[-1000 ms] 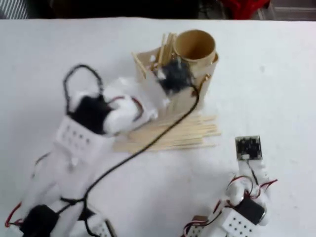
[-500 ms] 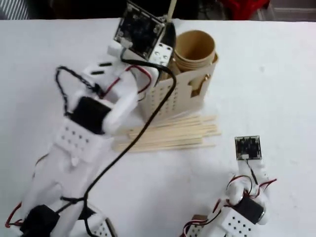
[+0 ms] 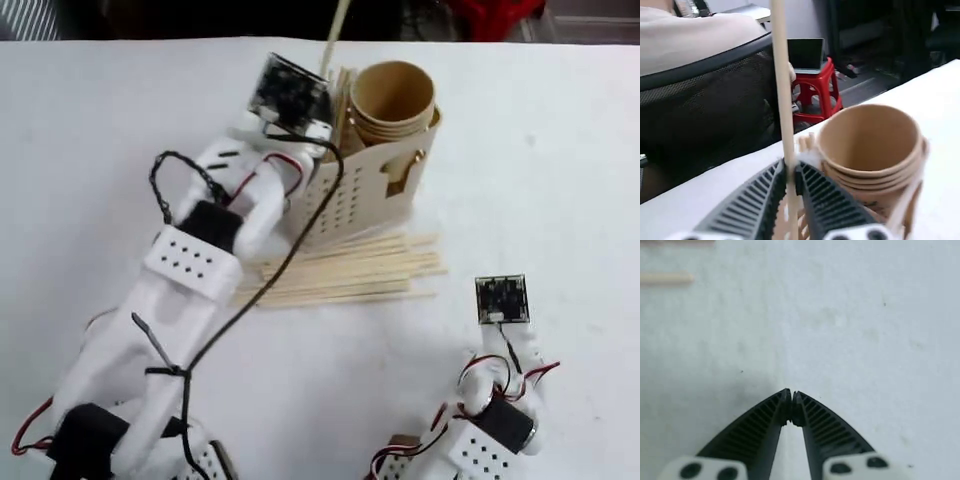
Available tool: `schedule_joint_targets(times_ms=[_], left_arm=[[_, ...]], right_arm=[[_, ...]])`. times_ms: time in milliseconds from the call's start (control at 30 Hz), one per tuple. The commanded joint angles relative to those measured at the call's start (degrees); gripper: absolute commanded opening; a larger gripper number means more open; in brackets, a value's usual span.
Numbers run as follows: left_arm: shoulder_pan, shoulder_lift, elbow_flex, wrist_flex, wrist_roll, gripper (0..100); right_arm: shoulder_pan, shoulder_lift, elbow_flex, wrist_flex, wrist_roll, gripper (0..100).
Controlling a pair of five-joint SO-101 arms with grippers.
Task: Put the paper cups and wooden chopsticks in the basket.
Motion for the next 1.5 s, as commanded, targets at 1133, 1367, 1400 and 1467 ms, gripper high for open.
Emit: schedule_joint_targets(times_ms=[1133,1367,1400,1467], left_arm=[[15.7,2.0,14.0,35.1,-25.3,12],[13.8,18.1,5.9,35.4,-26.9,11],[13.9,20.7,4.0,35.4,-26.9,11],[13.8,25.5,0.6,35.4,-26.9,11]], right_arm=[[0.0,0.0,0.5,-0.7,0.7,1.7],[0.0,0.0,0.5,-0.7,0.7,1.7],[0.0,0.0,0.5,-0.7,0.7,1.7],[0.0,0.0,0.5,-0.7,0.7,1.7]])
